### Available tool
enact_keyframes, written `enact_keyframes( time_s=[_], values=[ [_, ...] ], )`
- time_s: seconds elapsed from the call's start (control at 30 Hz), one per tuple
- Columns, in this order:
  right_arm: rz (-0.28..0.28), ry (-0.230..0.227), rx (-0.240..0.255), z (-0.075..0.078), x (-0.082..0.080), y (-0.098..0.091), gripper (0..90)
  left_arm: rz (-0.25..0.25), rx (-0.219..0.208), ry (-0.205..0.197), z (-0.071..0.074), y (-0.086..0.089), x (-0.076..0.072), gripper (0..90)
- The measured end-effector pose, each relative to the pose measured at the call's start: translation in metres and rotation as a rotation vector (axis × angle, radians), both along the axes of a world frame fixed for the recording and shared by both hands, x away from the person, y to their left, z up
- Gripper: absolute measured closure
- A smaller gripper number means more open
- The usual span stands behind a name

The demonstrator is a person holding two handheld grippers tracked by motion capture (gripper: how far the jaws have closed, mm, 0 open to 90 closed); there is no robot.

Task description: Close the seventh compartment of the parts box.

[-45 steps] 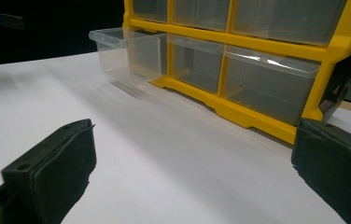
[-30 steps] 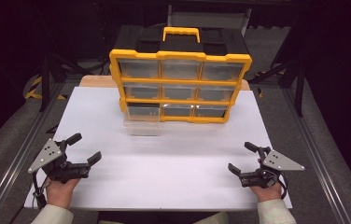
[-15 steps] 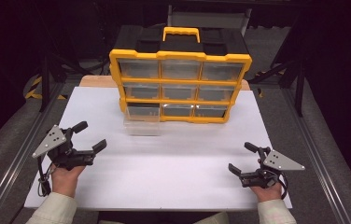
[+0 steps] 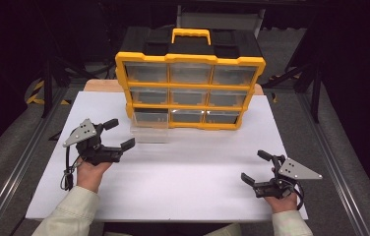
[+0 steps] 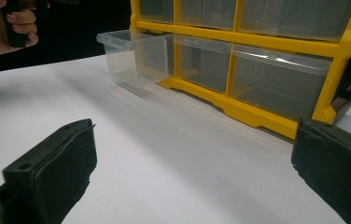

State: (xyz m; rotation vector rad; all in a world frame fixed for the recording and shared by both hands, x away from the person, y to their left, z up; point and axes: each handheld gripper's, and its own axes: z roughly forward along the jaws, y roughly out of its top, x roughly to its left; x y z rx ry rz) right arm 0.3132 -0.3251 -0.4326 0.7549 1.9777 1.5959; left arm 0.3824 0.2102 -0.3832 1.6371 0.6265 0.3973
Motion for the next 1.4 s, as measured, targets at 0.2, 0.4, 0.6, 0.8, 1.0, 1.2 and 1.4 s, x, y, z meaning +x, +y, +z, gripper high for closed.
enact_keyframes(
  time_s=[0.2,0.4,0.6,0.8,1.0,1.2,1.4],
  values=[
    [0.003,0.001,0.001,0.000,0.000,0.000,0.6,-0.037,0.005,-0.006,0.007,-0.015,0.006,5.0],
    [0.005,0.006,0.001,0.000,0.000,0.001,0.6,-0.099,0.042,-0.002,0.011,-0.024,0.014,16.3],
    [0.008,0.011,0.002,-0.001,0.000,0.000,0.6,-0.148,0.137,0.015,0.016,-0.023,0.019,53.5],
    [0.003,0.012,-0.004,-0.001,0.000,0.001,0.6,-0.168,0.227,0.054,0.022,-0.025,0.022,88.4],
    [0.003,0.014,-0.005,-0.001,-0.001,0.000,0.7,-0.172,0.280,0.131,0.023,-0.029,0.027,89.4],
    [0.005,0.016,-0.005,-0.001,-0.001,0.000,0.7,-0.179,0.317,0.170,0.018,-0.033,0.028,89.4],
    [0.006,0.018,-0.003,-0.002,0.000,0.000,0.8,-0.190,0.364,0.229,0.008,-0.037,0.032,89.5]
  ],
)
